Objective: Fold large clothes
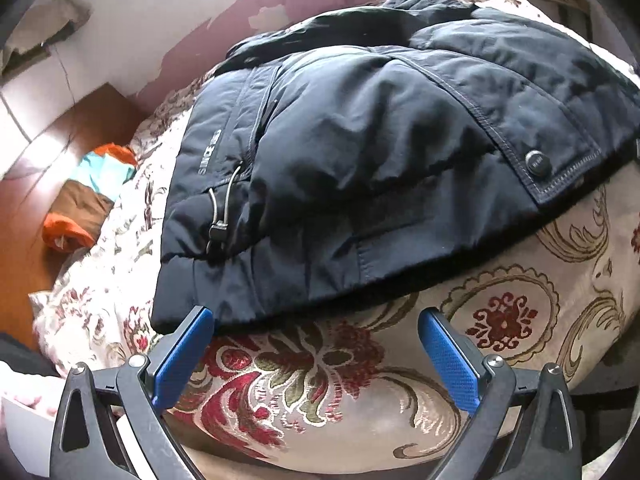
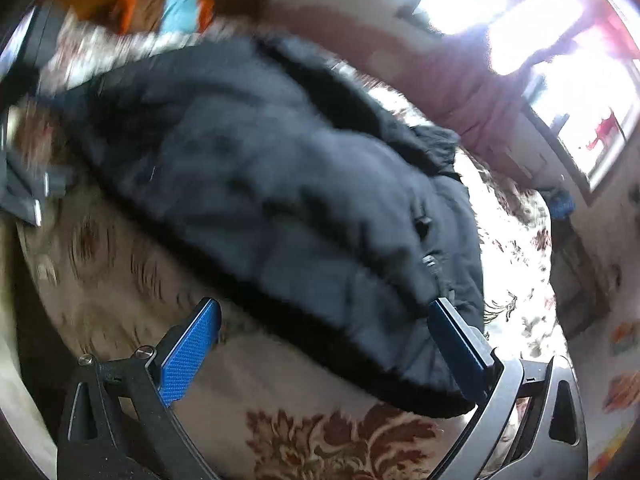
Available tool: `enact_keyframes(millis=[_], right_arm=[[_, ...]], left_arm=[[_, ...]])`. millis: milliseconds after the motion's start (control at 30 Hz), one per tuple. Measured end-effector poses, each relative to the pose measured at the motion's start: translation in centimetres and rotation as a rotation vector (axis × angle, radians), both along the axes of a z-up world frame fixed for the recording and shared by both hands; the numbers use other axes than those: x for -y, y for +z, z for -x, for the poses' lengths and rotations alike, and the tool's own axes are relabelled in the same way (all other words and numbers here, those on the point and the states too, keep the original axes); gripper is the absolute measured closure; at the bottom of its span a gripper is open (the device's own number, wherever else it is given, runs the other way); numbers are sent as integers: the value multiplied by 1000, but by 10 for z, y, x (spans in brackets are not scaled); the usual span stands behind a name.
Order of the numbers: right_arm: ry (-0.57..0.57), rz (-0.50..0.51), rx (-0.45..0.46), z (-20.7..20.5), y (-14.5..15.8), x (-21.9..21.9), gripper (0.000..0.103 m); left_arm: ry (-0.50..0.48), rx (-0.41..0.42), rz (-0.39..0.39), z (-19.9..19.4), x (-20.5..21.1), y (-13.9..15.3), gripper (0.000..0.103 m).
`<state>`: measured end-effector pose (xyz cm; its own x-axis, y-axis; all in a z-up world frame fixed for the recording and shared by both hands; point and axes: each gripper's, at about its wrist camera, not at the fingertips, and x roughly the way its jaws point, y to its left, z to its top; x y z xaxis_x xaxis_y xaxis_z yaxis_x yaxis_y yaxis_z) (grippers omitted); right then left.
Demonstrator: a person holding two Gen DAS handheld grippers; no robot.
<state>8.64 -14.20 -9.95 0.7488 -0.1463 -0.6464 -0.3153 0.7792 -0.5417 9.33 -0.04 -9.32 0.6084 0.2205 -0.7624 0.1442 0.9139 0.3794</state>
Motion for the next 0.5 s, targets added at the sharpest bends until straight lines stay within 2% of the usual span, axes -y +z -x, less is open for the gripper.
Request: enact_keyframes(millis=[100,200,267,333,500], right_arm=[[23,173,21,3,-20,-19,2],[23,262,81,-3,-32,-32,2],[3,312,140,-8,-36,-34,2],[-27,275,193,-15,-24,-30,2],[-43,31,219,-18,24,-11,5]], left_arm=[[0,12,57,2,-5,6,0],[-16,16,93,4,-7,9,0],[-26,4,89,5,-4,7,0],[-30,-12,72,3,-2,3,0],[-45,18,77,8,-1,9,0]])
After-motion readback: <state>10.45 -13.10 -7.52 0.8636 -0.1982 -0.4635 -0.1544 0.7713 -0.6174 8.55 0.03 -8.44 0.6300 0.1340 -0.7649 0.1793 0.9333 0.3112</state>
